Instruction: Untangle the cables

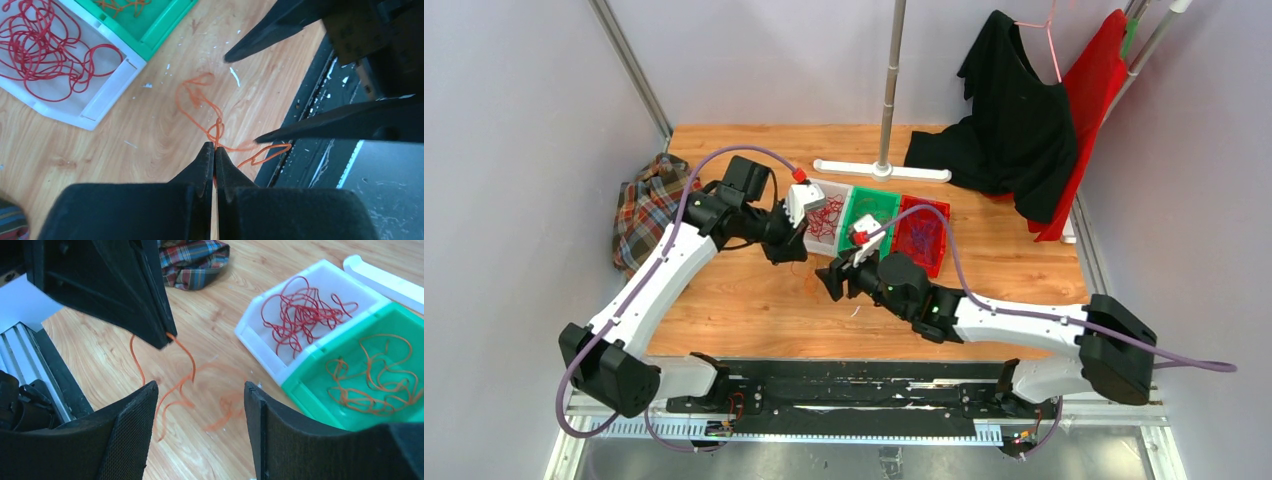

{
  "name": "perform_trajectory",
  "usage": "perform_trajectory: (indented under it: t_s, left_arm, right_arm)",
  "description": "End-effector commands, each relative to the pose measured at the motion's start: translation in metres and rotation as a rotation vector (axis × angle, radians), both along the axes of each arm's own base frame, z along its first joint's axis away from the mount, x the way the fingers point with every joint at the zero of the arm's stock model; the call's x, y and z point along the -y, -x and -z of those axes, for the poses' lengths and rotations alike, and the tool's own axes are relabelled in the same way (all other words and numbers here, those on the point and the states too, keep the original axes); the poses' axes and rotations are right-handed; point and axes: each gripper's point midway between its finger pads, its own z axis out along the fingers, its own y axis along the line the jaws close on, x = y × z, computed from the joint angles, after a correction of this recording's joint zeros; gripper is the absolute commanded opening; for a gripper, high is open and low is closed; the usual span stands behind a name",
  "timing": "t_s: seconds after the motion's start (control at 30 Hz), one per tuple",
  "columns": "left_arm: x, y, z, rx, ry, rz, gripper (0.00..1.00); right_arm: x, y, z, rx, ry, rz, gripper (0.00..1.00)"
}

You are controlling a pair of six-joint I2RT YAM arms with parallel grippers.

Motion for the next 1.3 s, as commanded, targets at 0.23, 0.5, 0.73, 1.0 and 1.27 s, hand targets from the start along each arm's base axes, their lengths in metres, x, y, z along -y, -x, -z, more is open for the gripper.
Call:
perform_trajectory:
  t_s: [0.23,0.5,0.73,1.0,1.27]
  left_arm:
    - [0.002,0.036,-0.039,0.003,0.084,0.077,0.01]
    - [0.010,0.048,-0.068,0.066,0.159,0.161,0.01]
    - [0.015,0.056,-0.109,0.154,0.238,0.214,0.01]
    - [0.016,0.070,-0.156,0.250,0.313,0.256,0.00]
    - [0.013,0.075,-0.211,0.398,0.365,0.256,0.00]
  right_arm:
    - [-0.045,-0.006,-0.033,0.092,-0.118,-0.042,0.61]
    - [-0.066,0.000,-0.023,0.042,-0.137,-0.108,0.52]
    - [-0.061,0.003,-0.003,0.001,-0.118,-0.103,0.36]
    - [-0.042,0.008,0.033,-0.067,-0.079,-0.067,0.14]
    - [-0.011,0.013,0.071,-0.125,-0.045,-0.001,0.09]
